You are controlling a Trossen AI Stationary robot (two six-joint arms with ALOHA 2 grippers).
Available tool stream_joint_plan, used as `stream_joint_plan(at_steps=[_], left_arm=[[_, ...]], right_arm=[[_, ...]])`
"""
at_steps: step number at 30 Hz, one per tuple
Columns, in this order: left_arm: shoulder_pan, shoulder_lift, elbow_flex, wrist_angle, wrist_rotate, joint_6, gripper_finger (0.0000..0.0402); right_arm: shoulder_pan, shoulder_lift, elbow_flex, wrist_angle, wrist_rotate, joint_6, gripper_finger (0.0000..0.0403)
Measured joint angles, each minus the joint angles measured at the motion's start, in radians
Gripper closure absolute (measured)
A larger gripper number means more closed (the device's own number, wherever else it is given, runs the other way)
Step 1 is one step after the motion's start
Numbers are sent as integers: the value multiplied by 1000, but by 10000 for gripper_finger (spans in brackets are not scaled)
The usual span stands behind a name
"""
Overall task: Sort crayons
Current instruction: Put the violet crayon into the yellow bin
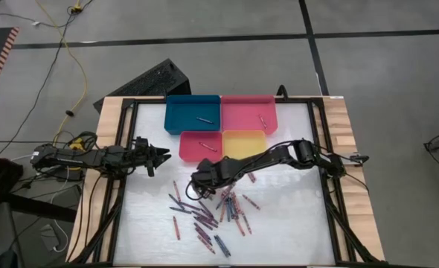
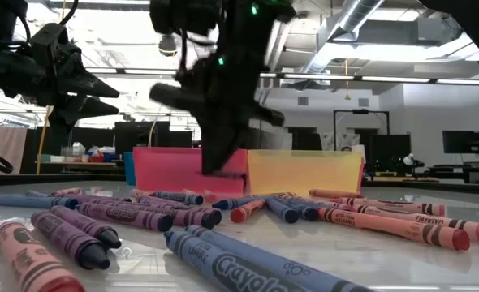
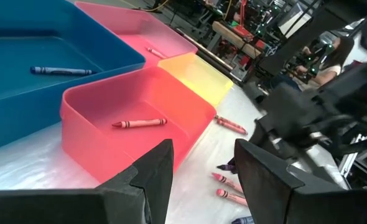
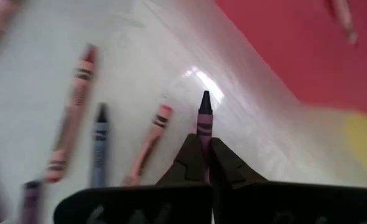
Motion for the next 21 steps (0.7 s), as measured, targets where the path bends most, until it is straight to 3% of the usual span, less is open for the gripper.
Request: stream_joint_plan(at_steps=[9,16,21], left_arm=[[0,0,0,0,5,-4,242],[0,0,0,0,9,-4,242],[0,0,0,0,16,-4,242]], right_arm=[[-35,-5,218,-268,-8,-183,402],[-107,-6,415,-662,132,-293,402],[-154,-38,421,-654,154,-522,402]])
